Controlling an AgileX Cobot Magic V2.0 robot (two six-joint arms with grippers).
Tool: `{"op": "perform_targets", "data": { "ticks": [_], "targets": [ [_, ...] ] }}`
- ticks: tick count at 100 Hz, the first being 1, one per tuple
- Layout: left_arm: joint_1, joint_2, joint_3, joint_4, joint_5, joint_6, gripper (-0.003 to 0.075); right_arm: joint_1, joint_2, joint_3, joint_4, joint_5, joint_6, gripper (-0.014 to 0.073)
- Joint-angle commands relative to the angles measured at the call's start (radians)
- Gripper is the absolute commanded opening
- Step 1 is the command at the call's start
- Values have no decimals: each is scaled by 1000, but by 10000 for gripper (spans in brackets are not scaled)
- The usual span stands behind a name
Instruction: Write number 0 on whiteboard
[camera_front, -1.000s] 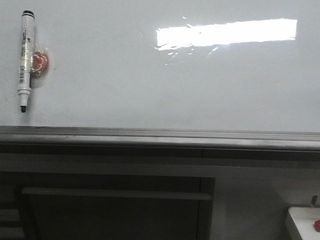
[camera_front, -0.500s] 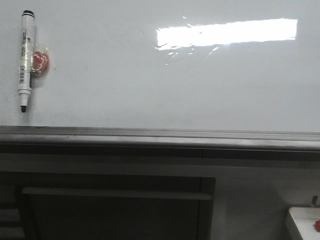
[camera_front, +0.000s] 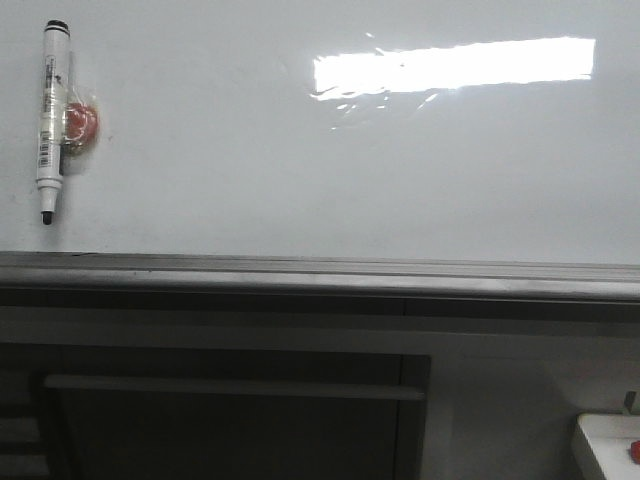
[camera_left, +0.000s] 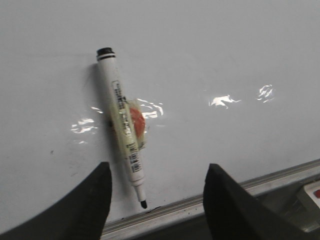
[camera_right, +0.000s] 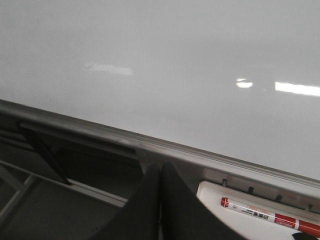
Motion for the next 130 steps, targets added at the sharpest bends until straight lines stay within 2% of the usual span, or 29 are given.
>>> {"op": "perform_targets", "data": {
  "ticks": [1, 23, 35, 65, 77, 83, 100, 118, 130],
  "targets": [
    [-53, 89, -27, -8, -174, 3, 368, 36, 36, -23, 28, -76, -36, -50],
    [-71, 294, -27, -48, -310, 1, 368, 212, 64, -23, 28, -145, -43, -50],
    [-73, 372, -31, -62, -404, 1, 368, 269, 77, -23, 28, -195, -43, -50],
    [-73, 508, -35, -90, -557, -32, 368, 282, 124, -23, 28, -221, -43, -50],
    [-73, 532, -54, -90, -560, -32, 363, 282, 133, -23, 28, -223, -43, -50],
    [-73, 541, -56, -92, -560, -32, 322, 282, 135, -23, 28, -224, -43, -50],
    [-73, 541, -56, -92, -496, -34, -18, 282, 135, -23, 28, -275, -43, -50],
    [-73, 540, -56, -63, -439, -44, -20, 282, 156, -25, 167, -309, -43, -50],
    [-75, 507, -56, 82, -417, -50, -20, 284, 263, -47, 210, -196, -99, -50]
  ]
}}
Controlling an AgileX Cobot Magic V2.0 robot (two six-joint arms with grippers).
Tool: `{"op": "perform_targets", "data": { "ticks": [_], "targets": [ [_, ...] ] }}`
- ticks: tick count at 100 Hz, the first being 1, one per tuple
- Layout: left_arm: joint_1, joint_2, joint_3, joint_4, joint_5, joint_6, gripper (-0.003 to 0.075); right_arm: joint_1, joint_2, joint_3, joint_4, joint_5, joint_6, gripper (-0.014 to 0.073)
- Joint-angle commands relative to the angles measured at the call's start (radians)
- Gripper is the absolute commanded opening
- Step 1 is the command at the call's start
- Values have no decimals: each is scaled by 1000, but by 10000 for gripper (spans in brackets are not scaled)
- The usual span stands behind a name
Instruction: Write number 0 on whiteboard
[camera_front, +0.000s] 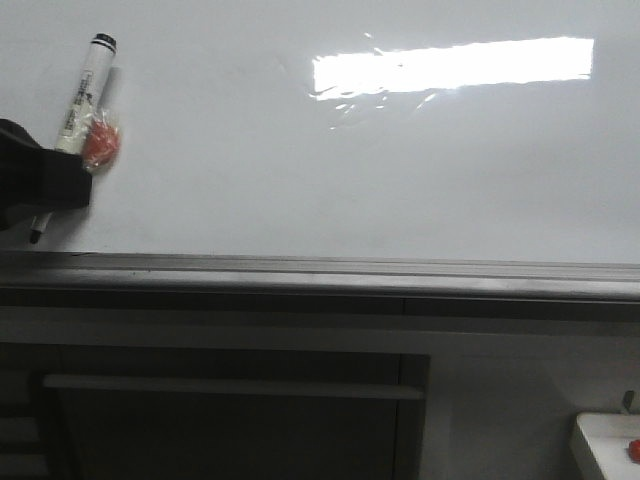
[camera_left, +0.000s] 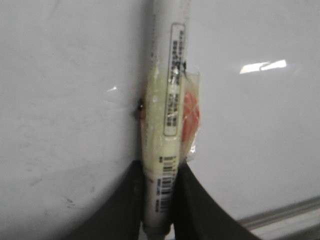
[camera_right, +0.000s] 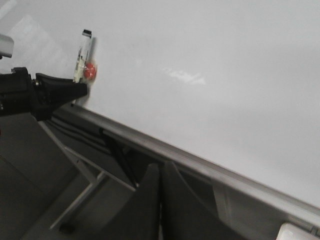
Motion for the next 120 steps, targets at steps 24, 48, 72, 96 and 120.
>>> {"op": "perform_targets", "data": {
  "ticks": [24, 48, 72, 96, 120],
  "targets": [
    [-74, -169, -27, 577, 37, -14, -20, 199, 285, -127, 193, -13, -390, 0],
    [-178, -295, -27, 727, 134, -14, -20, 409, 391, -194, 90, -114, -469, 437],
    [-331, -335, -21, 821, 220, -14, -20, 458, 413, -214, 75, -178, -519, 429],
    [-430, -333, -22, 827, 207, -14, -20, 482, 413, -218, 75, -142, -527, 429],
    [-431, -333, -22, 827, 194, -14, -20, 573, 477, -234, 75, -160, -544, 429]
  ]
}}
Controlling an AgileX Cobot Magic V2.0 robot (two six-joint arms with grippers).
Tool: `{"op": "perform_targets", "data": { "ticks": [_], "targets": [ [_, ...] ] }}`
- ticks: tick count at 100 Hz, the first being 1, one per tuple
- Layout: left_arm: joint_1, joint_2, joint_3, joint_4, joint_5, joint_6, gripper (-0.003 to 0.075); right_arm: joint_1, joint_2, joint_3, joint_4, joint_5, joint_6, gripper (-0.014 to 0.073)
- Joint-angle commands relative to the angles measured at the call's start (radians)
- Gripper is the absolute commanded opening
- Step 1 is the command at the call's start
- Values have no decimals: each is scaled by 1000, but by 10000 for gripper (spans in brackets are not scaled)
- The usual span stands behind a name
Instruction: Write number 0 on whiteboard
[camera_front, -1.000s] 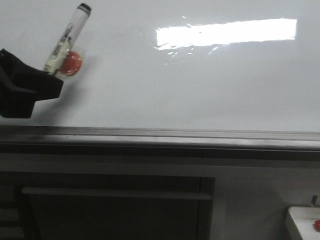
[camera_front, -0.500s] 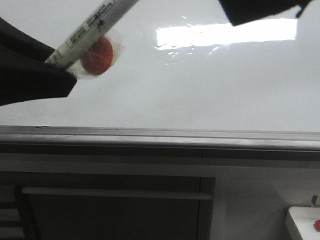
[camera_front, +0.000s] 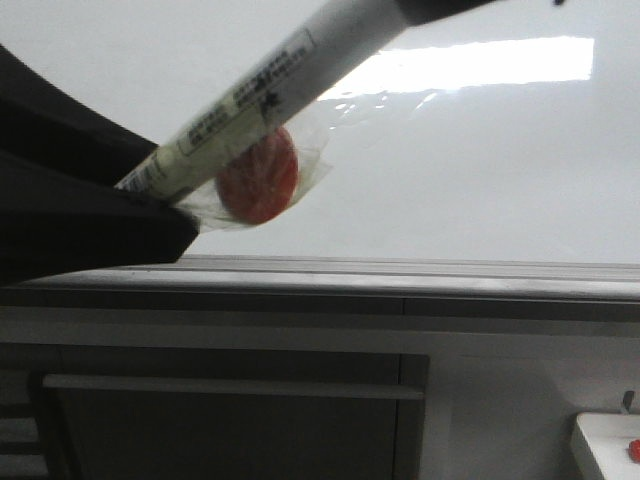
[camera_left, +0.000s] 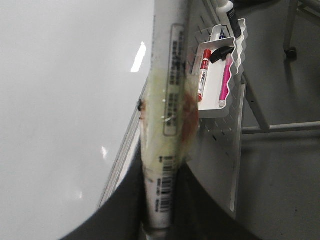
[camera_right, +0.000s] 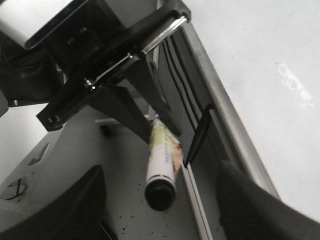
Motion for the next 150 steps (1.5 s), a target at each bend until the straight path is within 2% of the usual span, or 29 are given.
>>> {"op": "perform_targets", "data": {
  "ticks": [1, 15, 39, 48, 56, 77, 84, 89, 93, 101, 108, 125, 131, 138, 150],
  "targets": [
    [-9, -11, -27, -9, -78, -9, -20, 23, 25, -39, 15, -57, -16, 429],
    [-9, -11, -27, -9, -78, -9, -20, 32, 64, -52, 14, -70, -16, 412],
    [-9, -11, -27, -9, -78, -9, -20, 32, 74, -56, 14, -65, -16, 278],
    [-9, -11, -27, -9, -78, -9, -20, 32, 74, -56, 14, -60, -16, 128],
    [-9, -11, -27, -9, -78, -9, -20, 32, 74, -56, 14, -57, -16, -74],
    [-9, -11, -27, -8, -81, -9, -13, 32, 74, -56, 14, -29, -16, -71],
    [-9, -11, -27, -8, -81, -9, 52, 32, 74, -56, 14, -29, -16, -71],
    [-9, -14, -27, -8, -83, -9, 140, 32, 74, -56, 14, -29, -14, -71],
    [-9, -26, -27, -15, -86, -9, 246, 32, 74, -56, 14, -29, -12, -71],
    [-9, -62, -27, -46, -87, -9, 383, 32, 74, -56, 14, -44, 17, -71],
    [-9, -113, -27, -88, -77, -9, 423, 25, 74, -56, 14, -59, 51, -71],
    [-9, -293, -27, -173, 42, -9, 418, -2, 74, -56, 14, -105, 101, -71],
    [-9, -366, -27, -217, 77, -11, 391, -4, 74, -56, 14, -138, 101, -69],
    [6, -442, -27, -265, 95, -11, 293, -4, 74, -49, 14, -216, 101, -69],
    [62, -547, -27, -286, 97, -11, 73, -2, 74, -23, 14, -358, 101, -69]
  ]
}}
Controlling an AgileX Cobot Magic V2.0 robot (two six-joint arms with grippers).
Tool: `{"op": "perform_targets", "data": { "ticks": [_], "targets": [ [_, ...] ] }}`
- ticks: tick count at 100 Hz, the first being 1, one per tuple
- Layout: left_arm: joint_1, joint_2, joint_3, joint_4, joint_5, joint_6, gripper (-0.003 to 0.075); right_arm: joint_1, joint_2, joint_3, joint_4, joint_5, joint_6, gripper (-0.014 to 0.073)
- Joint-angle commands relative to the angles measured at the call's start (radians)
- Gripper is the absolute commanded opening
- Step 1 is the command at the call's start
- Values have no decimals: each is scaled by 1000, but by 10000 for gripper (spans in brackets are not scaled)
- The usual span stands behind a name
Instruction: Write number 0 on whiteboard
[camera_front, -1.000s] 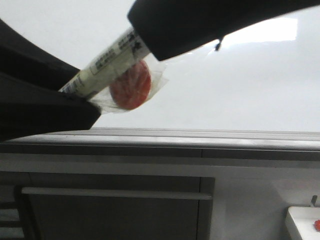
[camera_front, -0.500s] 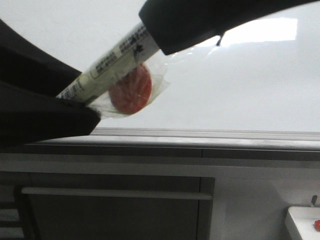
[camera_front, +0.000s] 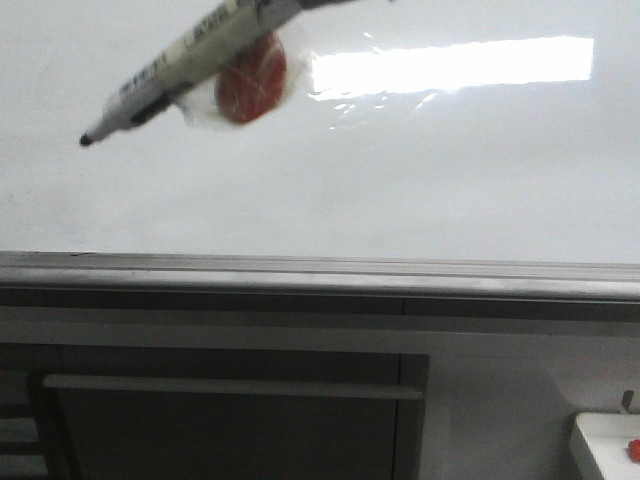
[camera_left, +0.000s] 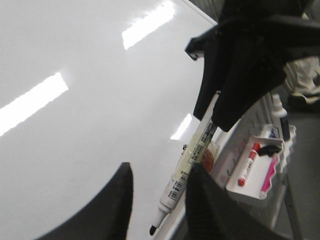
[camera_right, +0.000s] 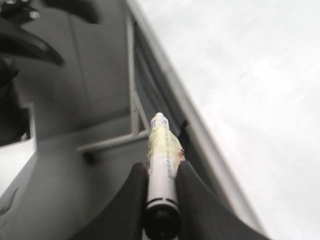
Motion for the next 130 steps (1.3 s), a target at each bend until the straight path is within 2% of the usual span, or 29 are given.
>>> {"op": "perform_targets", "data": {
  "ticks": [1, 8, 25, 37, 59, 82, 104, 123, 130],
  "targets": [
    [46, -63, -30, -34, -55, -9, 65, -5, -8, -5, 18, -163, 6, -69],
    [114, -99, -30, -55, -50, -11, 22, 0, -8, 22, 23, -223, 6, -68],
    [324, -112, -30, -258, -16, -16, 22, 75, -8, 104, 35, -411, 6, -68],
    [476, -112, -29, -302, -26, -16, 22, 147, -5, 153, 81, -557, 6, -68],
    [663, -112, -29, -310, -103, -16, 21, 158, 4, 161, 207, -586, 6, -70],
    [705, -112, -27, -310, -103, -16, 21, 152, 23, 157, 210, -576, 4, -71],
    [705, -112, -27, -310, -103, -16, 21, 51, 57, 107, 212, -503, 1, -71],
    [705, -112, -27, -310, -103, -16, 21, -4, 87, 75, 185, -452, -44, -71],
    [705, -112, -27, -312, -101, -16, 21, 4, 86, 81, 124, -454, -54, -70]
  ]
}}
